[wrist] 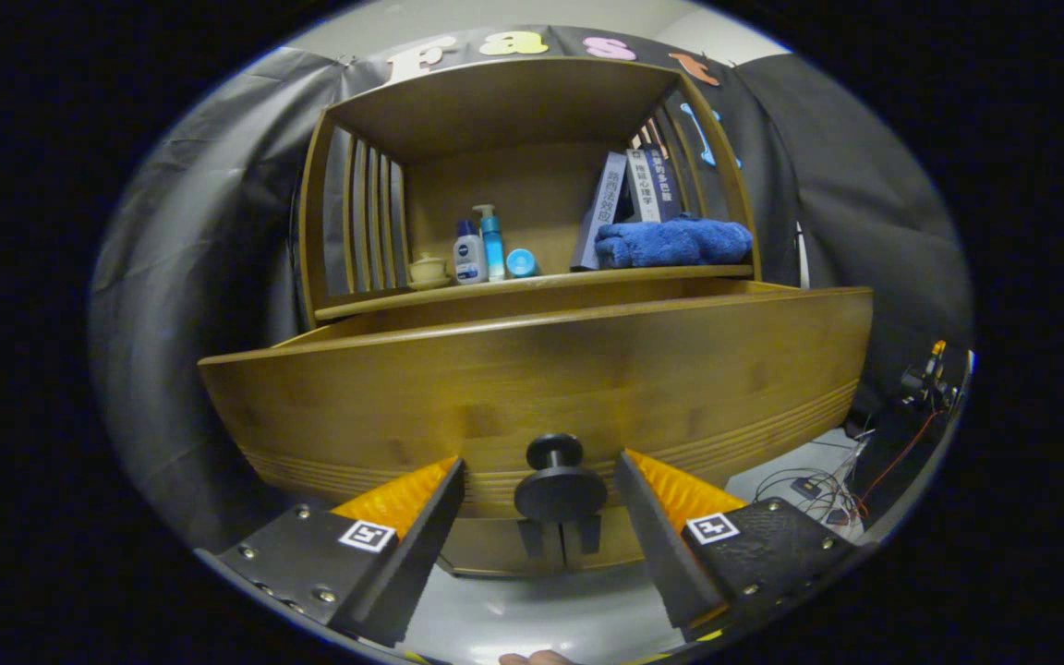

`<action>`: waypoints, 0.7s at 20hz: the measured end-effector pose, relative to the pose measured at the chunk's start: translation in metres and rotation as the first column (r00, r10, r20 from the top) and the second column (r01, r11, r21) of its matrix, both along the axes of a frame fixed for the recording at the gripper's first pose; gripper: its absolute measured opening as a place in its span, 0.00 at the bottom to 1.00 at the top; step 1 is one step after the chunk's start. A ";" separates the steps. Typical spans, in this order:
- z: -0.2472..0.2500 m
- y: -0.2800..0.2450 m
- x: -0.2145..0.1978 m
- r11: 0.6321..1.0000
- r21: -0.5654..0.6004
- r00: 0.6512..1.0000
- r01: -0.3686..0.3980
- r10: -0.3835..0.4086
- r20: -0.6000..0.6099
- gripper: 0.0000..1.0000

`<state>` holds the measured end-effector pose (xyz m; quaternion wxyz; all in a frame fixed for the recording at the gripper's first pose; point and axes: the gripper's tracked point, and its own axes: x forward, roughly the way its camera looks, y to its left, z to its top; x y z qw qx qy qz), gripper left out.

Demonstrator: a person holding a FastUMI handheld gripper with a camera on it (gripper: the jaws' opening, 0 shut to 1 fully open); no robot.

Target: Pull open the drawer, take out the items inside it, and place them on the countertop above the cabinet.

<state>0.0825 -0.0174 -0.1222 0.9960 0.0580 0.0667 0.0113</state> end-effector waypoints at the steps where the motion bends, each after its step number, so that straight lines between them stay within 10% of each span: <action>1: 0.001 0.005 0.007 1.000 0.000 1.000 0.004 -0.004 0.001 0.99; 14: 0.009 0.022 0.071 0.999 -0.029 0.999 0.037 -0.036 0.025 0.99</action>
